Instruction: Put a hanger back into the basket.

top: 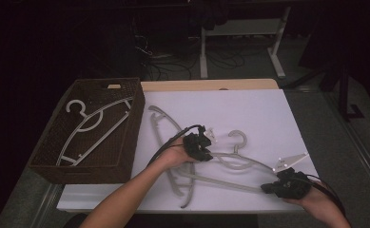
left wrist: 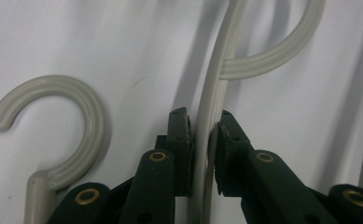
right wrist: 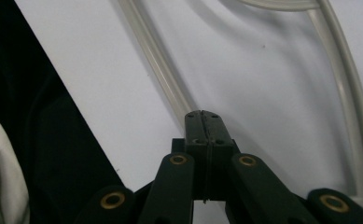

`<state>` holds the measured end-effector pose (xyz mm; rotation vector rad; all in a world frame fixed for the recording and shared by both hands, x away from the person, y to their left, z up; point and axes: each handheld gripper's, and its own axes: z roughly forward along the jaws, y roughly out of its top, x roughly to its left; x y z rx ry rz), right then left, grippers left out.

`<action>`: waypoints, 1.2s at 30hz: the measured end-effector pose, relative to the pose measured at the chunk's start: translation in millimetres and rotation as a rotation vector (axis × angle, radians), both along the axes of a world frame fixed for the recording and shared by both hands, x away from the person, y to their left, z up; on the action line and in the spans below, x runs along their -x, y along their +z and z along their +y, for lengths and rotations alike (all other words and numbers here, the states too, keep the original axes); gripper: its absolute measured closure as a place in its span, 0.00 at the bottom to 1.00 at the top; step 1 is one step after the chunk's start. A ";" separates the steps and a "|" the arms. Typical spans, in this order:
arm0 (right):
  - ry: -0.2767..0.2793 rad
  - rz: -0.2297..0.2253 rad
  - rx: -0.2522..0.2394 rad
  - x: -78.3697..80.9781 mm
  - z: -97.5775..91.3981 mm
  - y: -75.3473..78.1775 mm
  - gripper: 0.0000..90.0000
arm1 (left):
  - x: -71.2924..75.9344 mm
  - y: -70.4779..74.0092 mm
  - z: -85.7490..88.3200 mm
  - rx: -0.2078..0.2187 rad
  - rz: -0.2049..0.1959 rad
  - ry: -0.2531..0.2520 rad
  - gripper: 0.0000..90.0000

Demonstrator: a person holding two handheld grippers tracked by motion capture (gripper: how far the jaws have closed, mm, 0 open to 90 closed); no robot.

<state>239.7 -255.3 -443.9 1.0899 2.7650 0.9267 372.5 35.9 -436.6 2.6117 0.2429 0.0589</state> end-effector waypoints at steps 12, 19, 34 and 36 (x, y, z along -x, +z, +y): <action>-0.049 -0.120 -0.071 -20.4 6.9 24.5 0.73 | -9.5 47.9 35.8 0.099 -0.056 0.152 0.91; -0.097 -0.196 -0.100 -41.0 13.5 35.7 0.53 | -16.8 91.0 67.9 0.176 -0.091 0.280 0.91; -0.175 -0.261 -0.099 -83.4 38.1 44.9 0.06 | -25.5 161.8 175.2 0.247 -0.195 0.467 0.91; -0.170 -0.251 -0.107 -87.4 40.6 43.4 0.01 | -25.2 167.1 194.0 0.258 -0.207 0.499 0.91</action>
